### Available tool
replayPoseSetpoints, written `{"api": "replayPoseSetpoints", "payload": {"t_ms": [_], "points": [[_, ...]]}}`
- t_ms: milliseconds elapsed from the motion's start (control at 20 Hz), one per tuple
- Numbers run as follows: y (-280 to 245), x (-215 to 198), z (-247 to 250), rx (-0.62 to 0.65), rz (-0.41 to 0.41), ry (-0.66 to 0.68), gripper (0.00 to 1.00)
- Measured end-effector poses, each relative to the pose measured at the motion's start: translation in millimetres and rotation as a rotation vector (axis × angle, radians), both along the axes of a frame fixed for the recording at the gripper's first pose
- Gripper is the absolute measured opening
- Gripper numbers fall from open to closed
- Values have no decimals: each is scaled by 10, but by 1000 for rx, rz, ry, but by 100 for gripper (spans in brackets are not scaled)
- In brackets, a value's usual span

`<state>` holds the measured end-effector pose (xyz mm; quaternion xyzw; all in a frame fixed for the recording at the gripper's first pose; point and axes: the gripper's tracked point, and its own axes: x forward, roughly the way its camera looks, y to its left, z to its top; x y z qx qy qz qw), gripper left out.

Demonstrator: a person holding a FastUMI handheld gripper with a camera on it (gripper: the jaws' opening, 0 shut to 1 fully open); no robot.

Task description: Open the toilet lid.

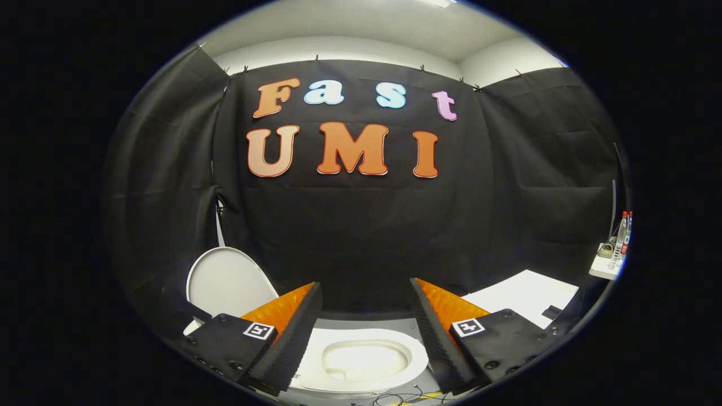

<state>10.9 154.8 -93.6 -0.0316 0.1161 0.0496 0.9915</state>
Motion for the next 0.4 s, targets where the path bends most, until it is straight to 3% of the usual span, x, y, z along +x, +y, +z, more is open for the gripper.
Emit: {"api": "replayPoseSetpoints", "payload": {"t_ms": [400], "points": [[-34,14,-64,0,-11,13,99]]}}
